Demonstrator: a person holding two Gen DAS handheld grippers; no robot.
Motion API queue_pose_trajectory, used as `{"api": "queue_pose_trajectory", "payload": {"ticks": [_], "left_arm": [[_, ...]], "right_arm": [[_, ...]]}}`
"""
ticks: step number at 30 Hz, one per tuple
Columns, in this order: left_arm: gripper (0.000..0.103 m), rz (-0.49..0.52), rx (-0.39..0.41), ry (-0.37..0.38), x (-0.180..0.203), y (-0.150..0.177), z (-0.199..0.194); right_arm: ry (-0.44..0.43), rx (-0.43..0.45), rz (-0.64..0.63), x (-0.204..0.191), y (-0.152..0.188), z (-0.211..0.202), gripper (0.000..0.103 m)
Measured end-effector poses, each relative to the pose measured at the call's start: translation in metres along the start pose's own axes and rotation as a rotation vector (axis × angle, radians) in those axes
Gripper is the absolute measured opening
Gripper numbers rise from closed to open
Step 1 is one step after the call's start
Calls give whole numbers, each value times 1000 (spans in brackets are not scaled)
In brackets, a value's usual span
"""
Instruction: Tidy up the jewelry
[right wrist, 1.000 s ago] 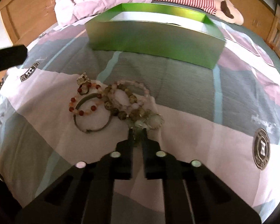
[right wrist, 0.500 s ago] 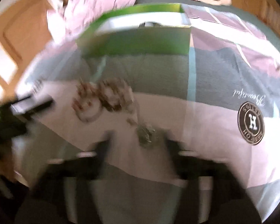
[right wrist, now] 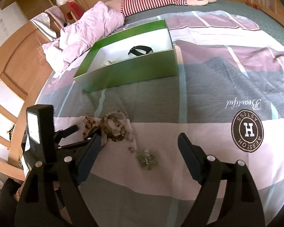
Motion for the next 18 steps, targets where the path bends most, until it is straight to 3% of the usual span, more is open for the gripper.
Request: {"api": "queue_pose_trajectory", "payload": {"ticks": [6, 10, 12, 15, 18], "left_arm": [[78, -98, -36, -48, -37, 23, -12], [78, -87, -49, -3, -45, 44, -31], [85, -80, -16, 34, -43, 45, -44], [93, -77, 66, 32, -41, 37, -73], [97, -103, 98, 56, -41, 29, -91]], "right_arm": [[4, -16, -48, -6, 7, -3, 81], [24, -30, -121, -17, 15, -2, 81], [40, -29, -176, -27, 20, -2, 81], [89, 0, -259, -37, 25, -2, 81], [123, -1, -292, -36, 30, 3, 81]]}}
Point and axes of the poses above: each gripper's, at about its wrist camera, not at the fingertips, and z roughly the way its jaws point, x to its right, y to its underside, the point moved 7 cm from there along z, roughly the way its jaws point, and after that the axes turned 3 degrees about -x, right-handed, at the moved point
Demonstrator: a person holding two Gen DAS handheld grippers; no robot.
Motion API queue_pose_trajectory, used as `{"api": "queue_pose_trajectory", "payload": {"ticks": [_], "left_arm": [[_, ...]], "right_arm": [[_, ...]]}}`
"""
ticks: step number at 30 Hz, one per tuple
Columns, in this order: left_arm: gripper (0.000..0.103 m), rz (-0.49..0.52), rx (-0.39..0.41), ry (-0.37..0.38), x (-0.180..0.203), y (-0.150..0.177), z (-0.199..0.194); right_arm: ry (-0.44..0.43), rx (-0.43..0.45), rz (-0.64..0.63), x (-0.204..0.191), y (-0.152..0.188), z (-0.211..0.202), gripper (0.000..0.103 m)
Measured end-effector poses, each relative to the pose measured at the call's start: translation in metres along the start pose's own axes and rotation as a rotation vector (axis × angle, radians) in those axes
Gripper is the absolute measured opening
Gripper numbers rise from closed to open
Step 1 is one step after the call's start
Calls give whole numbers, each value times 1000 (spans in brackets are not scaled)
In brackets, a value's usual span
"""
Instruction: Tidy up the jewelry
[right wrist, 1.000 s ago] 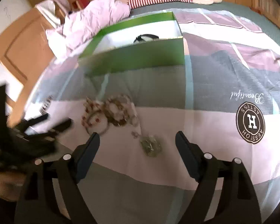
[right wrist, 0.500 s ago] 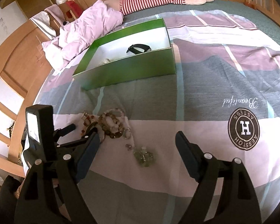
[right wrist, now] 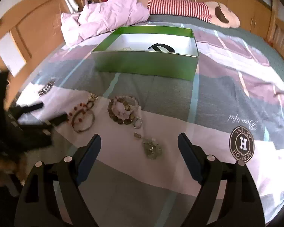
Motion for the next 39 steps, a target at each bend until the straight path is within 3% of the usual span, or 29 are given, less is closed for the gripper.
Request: {"api": "queue_pose_trajectory", "payload": {"ticks": [5, 13, 32, 39], "left_arm": [[97, 4, -49, 29, 7, 1, 0], [97, 81, -31, 44, 12, 14, -13], [96, 31, -39, 35, -2, 12, 1], [86, 23, -45, 34, -3, 8, 20]], "right_arm": [[21, -22, 29, 7, 5, 9, 81], [34, -47, -3, 0, 10, 16, 81], [27, -65, 4, -2, 17, 22, 81], [36, -87, 0, -1, 20, 30, 81]]}}
Point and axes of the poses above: each gripper's, at about its wrist camera, not at the fingertips, and z roughly the way its jaws point, x to its right, y to its underside, the point moved 7 cm from there along z, roughly the way its jaws point, and after that the axes turned 3 degrees about -x, right-handed, at the moved point
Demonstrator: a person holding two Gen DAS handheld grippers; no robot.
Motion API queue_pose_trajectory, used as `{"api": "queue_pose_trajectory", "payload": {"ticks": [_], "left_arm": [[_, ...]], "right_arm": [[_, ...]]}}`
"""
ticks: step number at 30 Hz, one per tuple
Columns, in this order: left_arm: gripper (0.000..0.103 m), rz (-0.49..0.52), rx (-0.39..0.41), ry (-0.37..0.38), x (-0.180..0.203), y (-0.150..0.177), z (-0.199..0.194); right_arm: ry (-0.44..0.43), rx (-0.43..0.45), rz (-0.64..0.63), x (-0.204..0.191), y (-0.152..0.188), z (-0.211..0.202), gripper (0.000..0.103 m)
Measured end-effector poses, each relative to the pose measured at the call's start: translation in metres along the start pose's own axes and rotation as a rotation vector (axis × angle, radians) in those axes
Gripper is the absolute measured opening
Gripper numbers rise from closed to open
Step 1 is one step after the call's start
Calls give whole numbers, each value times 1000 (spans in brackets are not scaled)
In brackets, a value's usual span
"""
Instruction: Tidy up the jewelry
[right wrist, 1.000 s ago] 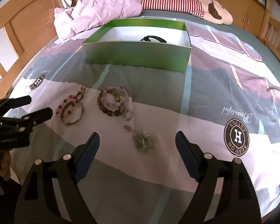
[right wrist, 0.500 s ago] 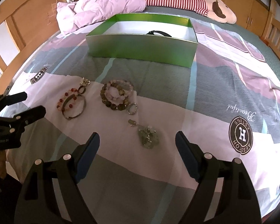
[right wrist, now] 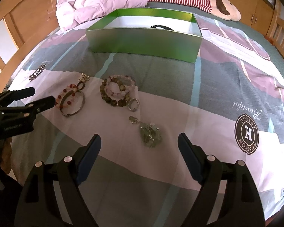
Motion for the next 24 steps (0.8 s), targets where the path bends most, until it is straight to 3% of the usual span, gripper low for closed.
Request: {"api": "queue_pose_trajectory", "payload": {"ticks": [12, 21, 24], "left_arm": [[62, -60, -28, -34, -21, -12, 36], [61, -45, -33, -40, -23, -15, 45], [56, -57, -28, -43, -26, -18, 44]], "right_arm": [[17, -10, 4, 5, 2, 14, 81], [11, -20, 9, 8, 1, 17, 81], [10, -24, 11, 8, 0, 18, 81]]}}
Point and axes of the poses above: each gripper's, at about its wrist camera, not at the fingertips, and z roughly the way its jaws point, x to its right, y to its underside, the point moved 7 cm from there along z, roughly the way its jaws point, and after that the axes turned 3 degrees about -x, right-handed, at the moved point
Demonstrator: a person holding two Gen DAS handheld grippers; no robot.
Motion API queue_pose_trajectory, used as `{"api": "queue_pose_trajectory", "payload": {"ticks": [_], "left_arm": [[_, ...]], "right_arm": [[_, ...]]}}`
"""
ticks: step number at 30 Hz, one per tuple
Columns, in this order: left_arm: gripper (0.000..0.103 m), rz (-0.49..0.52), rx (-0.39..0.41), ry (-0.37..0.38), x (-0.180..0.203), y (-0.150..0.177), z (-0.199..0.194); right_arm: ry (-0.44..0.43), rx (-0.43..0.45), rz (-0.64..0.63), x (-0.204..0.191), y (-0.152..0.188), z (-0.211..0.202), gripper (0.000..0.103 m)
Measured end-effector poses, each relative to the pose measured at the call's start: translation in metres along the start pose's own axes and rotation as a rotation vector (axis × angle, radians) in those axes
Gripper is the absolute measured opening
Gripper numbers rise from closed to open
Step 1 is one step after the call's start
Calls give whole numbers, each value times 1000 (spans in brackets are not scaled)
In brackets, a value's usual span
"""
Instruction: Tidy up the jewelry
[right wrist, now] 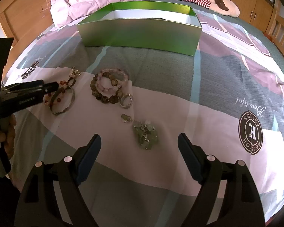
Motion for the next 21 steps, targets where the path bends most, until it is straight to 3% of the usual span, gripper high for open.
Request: {"api": "queue_pose_trajectory", "payload": {"ticks": [5, 10, 18, 19, 21], "left_arm": [[53, 16, -32, 24, 3, 0, 6], [53, 80, -44, -17, 12, 5, 13], [53, 63, -46, -5, 11, 6, 15], [52, 64, -43, -5, 11, 5, 15], [40, 66, -39, -7, 11, 5, 14]], "right_arm": [[3, -3, 2, 1, 0, 2, 81], [9, -11, 2, 3, 1, 8, 81], [20, -6, -13, 1, 1, 10, 81], [21, -2, -13, 1, 0, 10, 81], [28, 1, -13, 2, 1, 12, 81]]}}
Point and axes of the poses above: each gripper's, at about its wrist camera, not at the fingertips, and z roughly the way its jaws point, x to its right, y to its underside, the point moved 7 cm from there along z, roughly the way its jaws point, and after that the axes turned 3 degrees about -x, right-handed, at the moved point
